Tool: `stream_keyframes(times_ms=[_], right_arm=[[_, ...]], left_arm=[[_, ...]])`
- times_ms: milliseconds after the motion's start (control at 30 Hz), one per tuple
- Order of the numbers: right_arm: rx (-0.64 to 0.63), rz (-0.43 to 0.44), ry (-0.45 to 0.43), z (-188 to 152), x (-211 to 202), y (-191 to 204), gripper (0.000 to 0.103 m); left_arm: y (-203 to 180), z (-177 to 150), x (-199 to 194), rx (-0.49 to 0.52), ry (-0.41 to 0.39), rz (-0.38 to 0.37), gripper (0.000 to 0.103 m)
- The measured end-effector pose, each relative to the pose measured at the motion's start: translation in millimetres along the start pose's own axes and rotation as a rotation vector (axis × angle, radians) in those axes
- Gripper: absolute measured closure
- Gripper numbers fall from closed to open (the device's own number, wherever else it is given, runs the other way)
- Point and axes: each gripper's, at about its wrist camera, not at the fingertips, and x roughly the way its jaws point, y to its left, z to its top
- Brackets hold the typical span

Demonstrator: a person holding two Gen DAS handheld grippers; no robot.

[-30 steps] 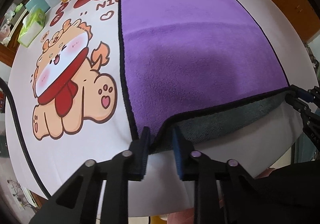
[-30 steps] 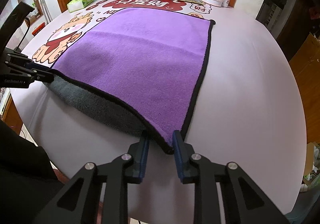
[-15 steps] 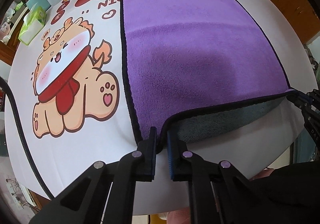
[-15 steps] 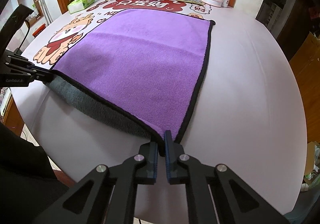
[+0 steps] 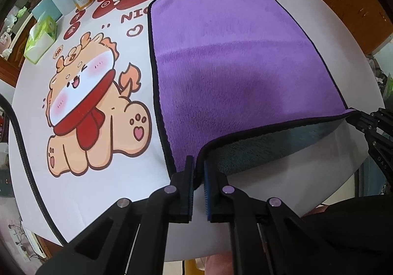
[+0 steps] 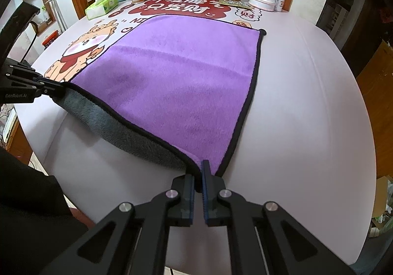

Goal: Fold towel

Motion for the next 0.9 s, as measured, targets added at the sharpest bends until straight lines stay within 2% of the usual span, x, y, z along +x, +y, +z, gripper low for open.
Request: stream_keyframes(times_ms=[433, 900], right_arm=[[-0.041, -0.007, -0.083, 38, -31, -12, 0.099], [-0.074, -0.038, -0.200, 97, -50, -31, 0.099]], left_arm=[[3, 29, -39, 0.001, -0.100, 0.002, 0.098], [17, 86, -68, 0.015, -0.212, 0.043, 0.098]])
